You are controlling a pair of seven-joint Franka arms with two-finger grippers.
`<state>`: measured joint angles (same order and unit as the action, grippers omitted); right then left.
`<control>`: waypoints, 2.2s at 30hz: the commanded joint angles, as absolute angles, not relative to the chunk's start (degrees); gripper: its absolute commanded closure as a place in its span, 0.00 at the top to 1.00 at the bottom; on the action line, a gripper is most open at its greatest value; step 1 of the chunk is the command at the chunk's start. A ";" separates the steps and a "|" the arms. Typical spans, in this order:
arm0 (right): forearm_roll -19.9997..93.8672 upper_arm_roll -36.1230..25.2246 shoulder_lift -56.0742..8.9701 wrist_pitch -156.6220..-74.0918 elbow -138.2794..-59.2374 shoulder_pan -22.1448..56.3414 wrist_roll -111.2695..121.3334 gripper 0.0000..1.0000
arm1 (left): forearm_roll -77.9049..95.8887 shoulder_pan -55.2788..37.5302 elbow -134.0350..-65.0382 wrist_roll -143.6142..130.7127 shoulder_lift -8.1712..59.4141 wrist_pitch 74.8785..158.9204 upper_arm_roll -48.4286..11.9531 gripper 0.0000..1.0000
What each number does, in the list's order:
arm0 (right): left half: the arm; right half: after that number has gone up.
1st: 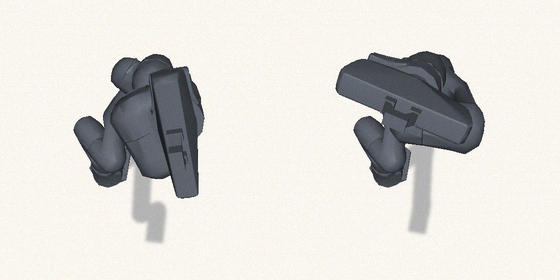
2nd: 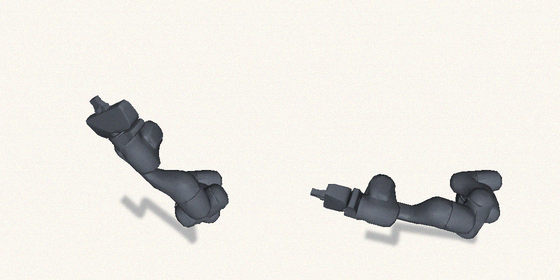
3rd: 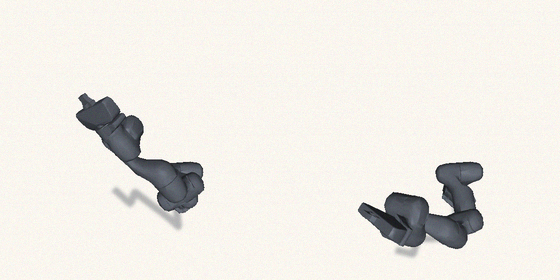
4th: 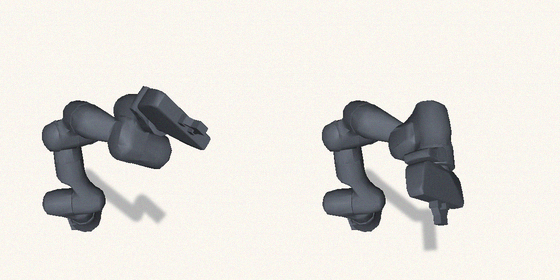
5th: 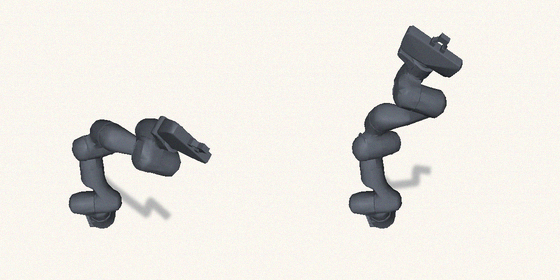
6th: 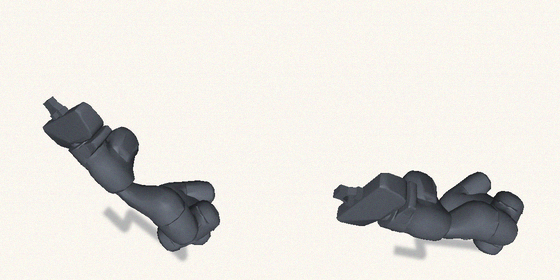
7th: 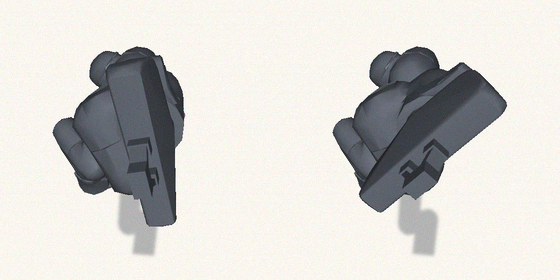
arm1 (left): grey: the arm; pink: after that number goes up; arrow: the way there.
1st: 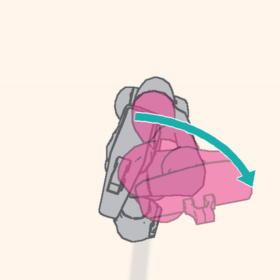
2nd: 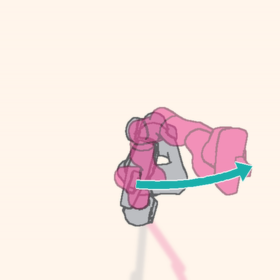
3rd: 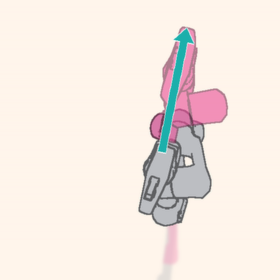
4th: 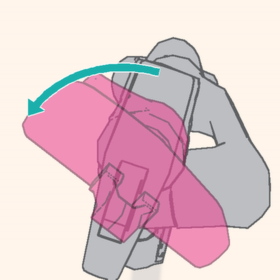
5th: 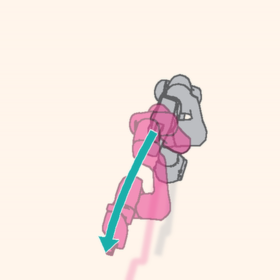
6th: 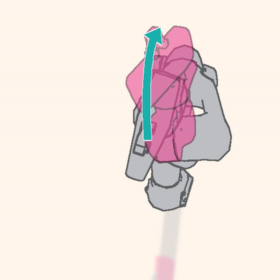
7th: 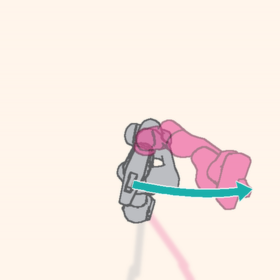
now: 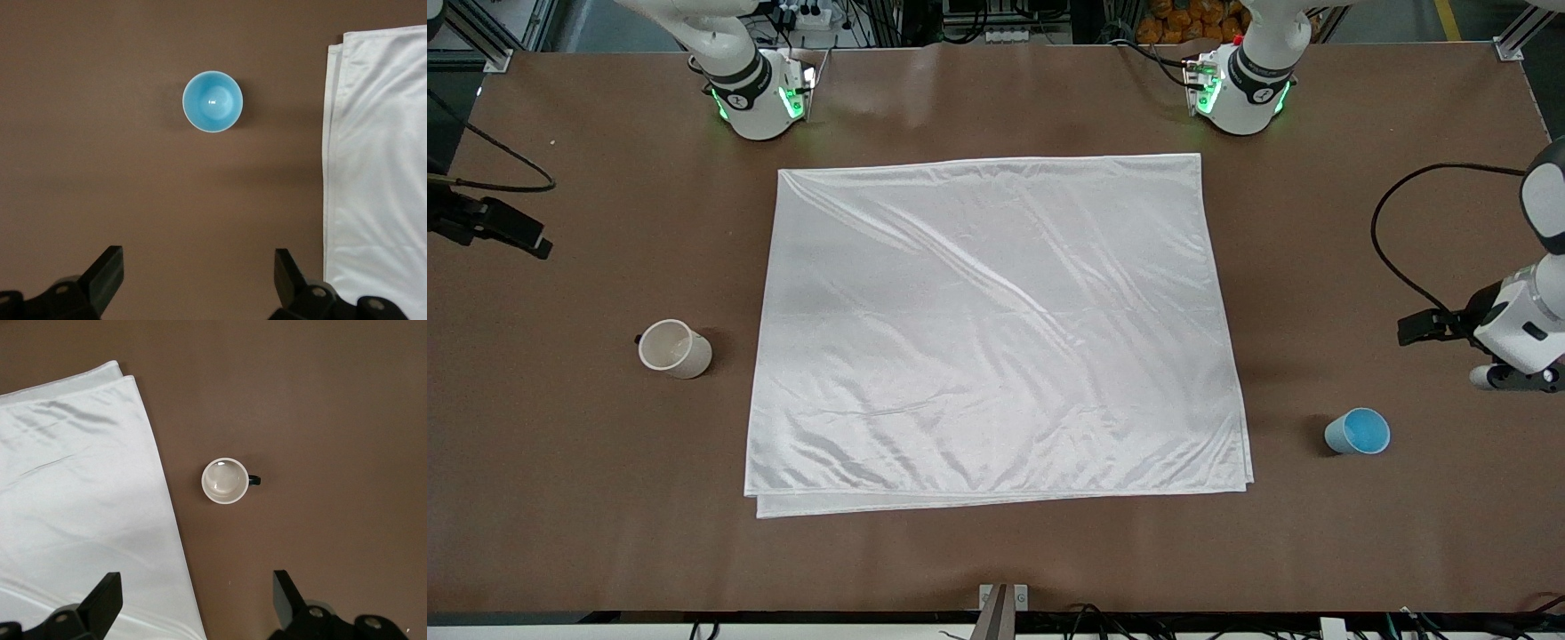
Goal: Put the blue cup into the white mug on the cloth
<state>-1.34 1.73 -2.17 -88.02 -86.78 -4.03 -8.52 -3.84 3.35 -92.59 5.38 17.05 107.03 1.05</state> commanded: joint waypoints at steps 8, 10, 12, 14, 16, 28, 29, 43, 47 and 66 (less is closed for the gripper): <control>-0.97 1.41 -1.76 -95.54 -95.45 -5.45 0.08 1.00 | -5.36 4.83 -84.91 6.15 28.56 113.28 0.97 1.00; -0.97 1.41 -2.28 -95.89 -95.89 -5.89 3.06 1.00 | -5.19 5.88 -84.38 6.15 30.05 115.56 1.05 1.00; -0.97 1.32 -2.64 -96.85 -96.94 -6.85 6.32 1.00 | -5.10 6.33 -84.02 6.15 31.55 117.94 0.97 1.00; -0.97 1.41 -2.55 -98.52 -98.78 -7.73 9.39 1.00 | -5.19 6.68 -84.11 6.15 32.95 120.75 1.05 1.00; -0.97 1.32 -2.64 -99.40 -99.93 -7.91 11.59 1.00 | -5.19 6.68 -84.02 6.15 34.18 122.86 1.05 1.00; -1.05 1.32 -2.72 -107.75 -108.71 -10.55 29.70 1.00 | -5.10 6.68 -83.06 6.15 39.11 128.93 1.14 1.00; -1.05 1.32 -2.72 -108.36 -109.50 -10.63 30.49 1.00 | -5.10 6.68 -83.06 6.15 39.29 129.46 1.06 1.00; -1.05 1.23 -6.41 -117.33 -116.28 -12.30 47.80 1.00 | -5.10 7.03 -83.06 6.24 42.80 132.45 1.05 0.83; -1.14 1.32 -9.13 -118.91 -116.19 -13.35 55.35 0.97 | -5.10 7.29 -83.14 6.15 43.33 132.45 1.05 0.65; -1.32 1.23 -15.64 -126.73 -116.28 -15.03 76.99 1.00 | -5.27 7.29 -83.32 5.89 43.86 132.45 1.14 0.00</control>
